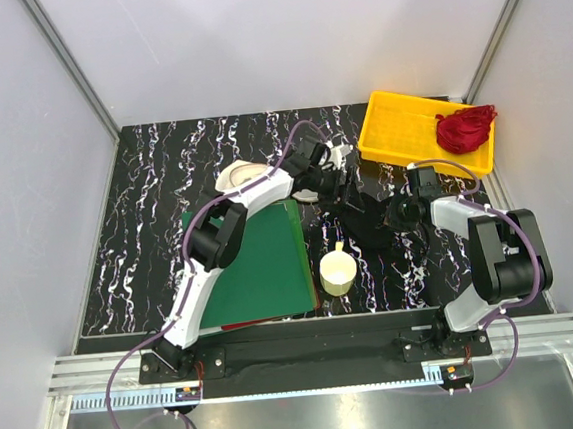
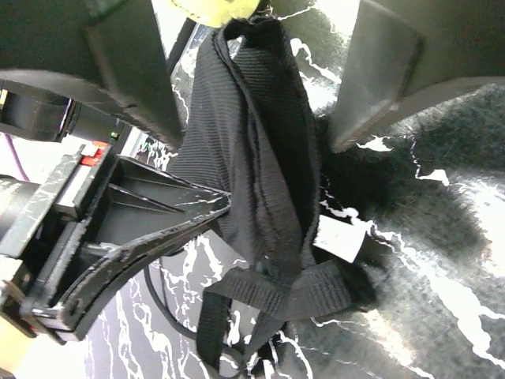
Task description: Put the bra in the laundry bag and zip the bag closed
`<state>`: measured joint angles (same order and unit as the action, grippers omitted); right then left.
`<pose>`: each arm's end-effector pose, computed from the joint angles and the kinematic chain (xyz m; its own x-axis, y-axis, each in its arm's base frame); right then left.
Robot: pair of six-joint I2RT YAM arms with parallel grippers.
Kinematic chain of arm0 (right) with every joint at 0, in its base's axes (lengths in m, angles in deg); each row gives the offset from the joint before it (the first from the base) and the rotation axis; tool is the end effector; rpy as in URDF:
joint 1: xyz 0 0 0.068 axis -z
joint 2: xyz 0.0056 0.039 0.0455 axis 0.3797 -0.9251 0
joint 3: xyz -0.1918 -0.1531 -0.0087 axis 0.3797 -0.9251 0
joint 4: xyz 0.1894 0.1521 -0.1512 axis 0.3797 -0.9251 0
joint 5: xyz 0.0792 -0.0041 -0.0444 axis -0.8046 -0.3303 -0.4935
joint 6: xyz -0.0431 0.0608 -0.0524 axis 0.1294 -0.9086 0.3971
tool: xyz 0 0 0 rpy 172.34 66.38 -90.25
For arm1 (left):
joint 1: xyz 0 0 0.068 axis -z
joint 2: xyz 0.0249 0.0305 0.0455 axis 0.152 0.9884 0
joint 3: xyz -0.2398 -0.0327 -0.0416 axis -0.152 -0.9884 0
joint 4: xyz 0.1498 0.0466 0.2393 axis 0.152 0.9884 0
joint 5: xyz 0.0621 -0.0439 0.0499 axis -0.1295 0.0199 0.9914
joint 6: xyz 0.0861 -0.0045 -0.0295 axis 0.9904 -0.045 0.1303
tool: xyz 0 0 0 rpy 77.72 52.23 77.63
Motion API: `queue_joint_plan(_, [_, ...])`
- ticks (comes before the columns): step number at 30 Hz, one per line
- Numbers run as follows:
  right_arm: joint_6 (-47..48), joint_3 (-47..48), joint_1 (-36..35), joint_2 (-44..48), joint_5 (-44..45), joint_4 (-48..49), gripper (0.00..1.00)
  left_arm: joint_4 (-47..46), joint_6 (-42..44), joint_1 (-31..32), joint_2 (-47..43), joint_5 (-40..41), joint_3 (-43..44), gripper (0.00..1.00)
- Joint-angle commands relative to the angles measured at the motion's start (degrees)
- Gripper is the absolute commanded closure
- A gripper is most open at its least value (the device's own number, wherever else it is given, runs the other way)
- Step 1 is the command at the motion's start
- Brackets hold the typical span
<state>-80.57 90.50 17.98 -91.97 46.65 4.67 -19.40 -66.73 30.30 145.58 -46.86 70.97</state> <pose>0.3282 0.0477 0.0640 -0.8501 0.3643 -0.3804 0.1735 0.8756 0.4508 0.3917 -0.3863 0.1062 -0.8976 0.2582 -0.3574 0.4406 0.4970 -0.7475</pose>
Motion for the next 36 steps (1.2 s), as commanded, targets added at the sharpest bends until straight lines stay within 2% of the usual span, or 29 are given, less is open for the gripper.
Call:
queue_joint_plan(1, [-0.37, 1.62, -0.06, -0.93, 0.54, 1.25, 1.00, -0.50, -0.82, 0.24, 2.13, -2.29, 2.38, 0.34])
queue_joint_plan(6, [-0.99, 1.80, -0.06, -0.93, 0.19, 1.25, 1.00, -0.50, -1.61, 1.03, 3.71, -2.64, 5.01, 0.50])
queue_joint_plan(7, [-1.07, 1.80, 0.03, -0.67, 0.19, 1.17, 1.00, -0.50, -1.61, 1.29, 3.89, -2.73, 5.37, 0.59])
queue_joint_plan(10, [-1.34, 2.15, -0.06, -0.23, -0.16, 1.08, 0.99, -0.15, -1.61, 1.30, 4.24, -1.94, 6.07, 0.75])
queue_joint_plan(12, [-1.51, 2.24, 0.03, 0.13, -0.25, 0.55, 0.93, 0.55, -0.83, 1.29, 3.28, 0.34, 6.51, 0.94])
queue_joint_plan(13, [-1.43, 2.50, -0.06, 0.56, -0.08, -0.06, 0.83, 2.04, -0.30, 1.21, 2.58, 1.48, 6.60, 1.00])
queue_joint_plan(15, [-1.07, 3.20, 0.03, 1.44, 0.19, -2.95, 0.73, 3.45, 1.89, 1.12, -0.39, 5.69, 6.60, 1.00])
queue_joint_plan(16, [-0.81, 4.07, -0.06, 2.58, 0.19, -4.18, 0.64, 5.55, 2.77, 1.03, -1.46, 7.10, 6.78, 1.00])
queue_joint_plan(19, [0.15, 5.92, -0.06, 6.71, 0.01, -9.02, 0.48, 9.59, 7.51, 1.03, -6.90, 12.99, 7.13, 1.00])
queue_joint_plan(20, [0.77, 6.45, -0.06, 8.03, 0.36, -11.64, 0.39, 10.39, 10.05, 0.94, -8.40, 16.05, 7.22, 1.00])
queue_joint_plan(26, [3.93, 12.07, -0.14, 18.14, -1.55, -19.57, 0.13, 19.97, 19.02, 0.94, -19.73, 24.69, 9.32, 1.00])
queue_joint_plan(30, [6.83, 17.25, -0.49, 22.27, -6.22, -20.63, 0.00, 24.63, 22.46, 0.94, -25.28, 25.83, 10.91, 1.00])
queue_joint_plan(36, [12.98, 25.77, -3.38, 23.59, -14.48, -21.42, 0.00, 32.81, 26.60, 0.42, -34.68, 26.80, 8.99, 1.00])
